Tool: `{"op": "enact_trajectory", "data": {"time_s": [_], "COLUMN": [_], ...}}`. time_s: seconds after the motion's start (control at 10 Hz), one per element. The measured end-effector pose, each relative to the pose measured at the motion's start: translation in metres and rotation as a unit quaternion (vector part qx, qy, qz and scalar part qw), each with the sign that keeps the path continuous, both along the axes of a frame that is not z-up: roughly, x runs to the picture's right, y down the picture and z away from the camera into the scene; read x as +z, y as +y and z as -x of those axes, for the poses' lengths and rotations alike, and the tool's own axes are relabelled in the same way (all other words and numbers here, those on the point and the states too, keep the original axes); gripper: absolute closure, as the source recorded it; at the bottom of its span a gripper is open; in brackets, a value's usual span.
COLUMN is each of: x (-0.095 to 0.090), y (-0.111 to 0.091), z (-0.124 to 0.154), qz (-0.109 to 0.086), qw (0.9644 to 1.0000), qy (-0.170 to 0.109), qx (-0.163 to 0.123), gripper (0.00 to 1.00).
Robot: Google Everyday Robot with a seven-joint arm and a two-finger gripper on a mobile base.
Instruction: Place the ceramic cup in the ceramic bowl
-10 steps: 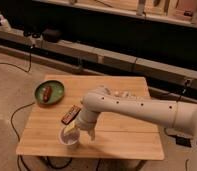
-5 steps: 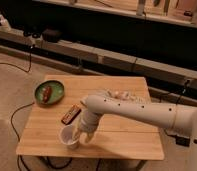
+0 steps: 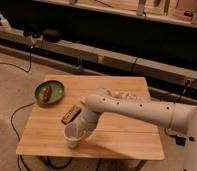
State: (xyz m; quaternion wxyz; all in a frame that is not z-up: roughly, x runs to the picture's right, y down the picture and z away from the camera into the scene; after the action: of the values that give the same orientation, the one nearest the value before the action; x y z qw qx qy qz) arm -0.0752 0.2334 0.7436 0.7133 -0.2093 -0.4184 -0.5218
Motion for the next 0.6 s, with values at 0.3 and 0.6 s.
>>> {"op": "enact_trajectory", "data": {"time_s": [0.3,0.6], "x": [-0.005,-0.008], "y": [-0.034,-0.044], "z": [-0.013,-0.019], "qz": [-0.042,-0.056], "qw": [0.9962,0.9934], "qy": [0.066,0.087], "qx": [0.037,0.049], "gripper": [1.00,1.00]}}
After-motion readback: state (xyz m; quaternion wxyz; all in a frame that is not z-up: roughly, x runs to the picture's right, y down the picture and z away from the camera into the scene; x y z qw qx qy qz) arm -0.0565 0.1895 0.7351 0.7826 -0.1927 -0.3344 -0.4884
